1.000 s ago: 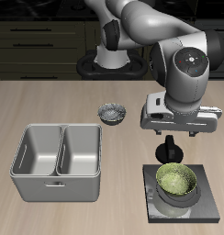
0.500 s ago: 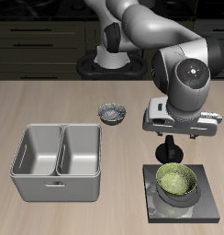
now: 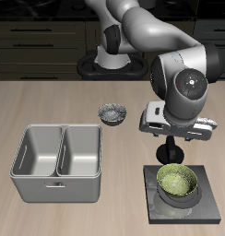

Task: Place the green bowl on the flat stove and turn on the flat stove

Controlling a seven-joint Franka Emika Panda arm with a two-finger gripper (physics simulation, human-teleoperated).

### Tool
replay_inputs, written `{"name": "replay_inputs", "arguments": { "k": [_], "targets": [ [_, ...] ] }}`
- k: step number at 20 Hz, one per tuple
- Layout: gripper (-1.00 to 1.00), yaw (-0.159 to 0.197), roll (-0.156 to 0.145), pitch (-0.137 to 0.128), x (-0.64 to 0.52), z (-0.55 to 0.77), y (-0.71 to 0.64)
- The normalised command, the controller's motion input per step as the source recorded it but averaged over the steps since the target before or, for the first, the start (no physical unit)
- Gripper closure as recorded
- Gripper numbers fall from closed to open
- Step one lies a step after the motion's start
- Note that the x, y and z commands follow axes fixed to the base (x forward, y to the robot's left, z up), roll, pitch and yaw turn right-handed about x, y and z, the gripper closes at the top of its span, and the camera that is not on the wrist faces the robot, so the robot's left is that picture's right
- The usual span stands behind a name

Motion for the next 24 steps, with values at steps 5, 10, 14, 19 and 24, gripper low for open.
{"name": "replay_inputs", "arguments": {
  "k": [5,10,14,19,24],
  "targets": [
    [-1.0,0.01,0.015,0.017,-0.25,-0.2,0.1],
    [-1.0,-0.001,0.024,0.006,-0.23,-0.15,0.12],
    [-1.0,0.023,-0.005,0.003,-0.14,-0.09,0.02],
    [-1.0,0.03,-0.018,0.0,-0.03,-0.16,-0.12],
    [-1.0,0.055,-0.004,-0.054,0.01,-0.09,-0.09]
  ]
}}
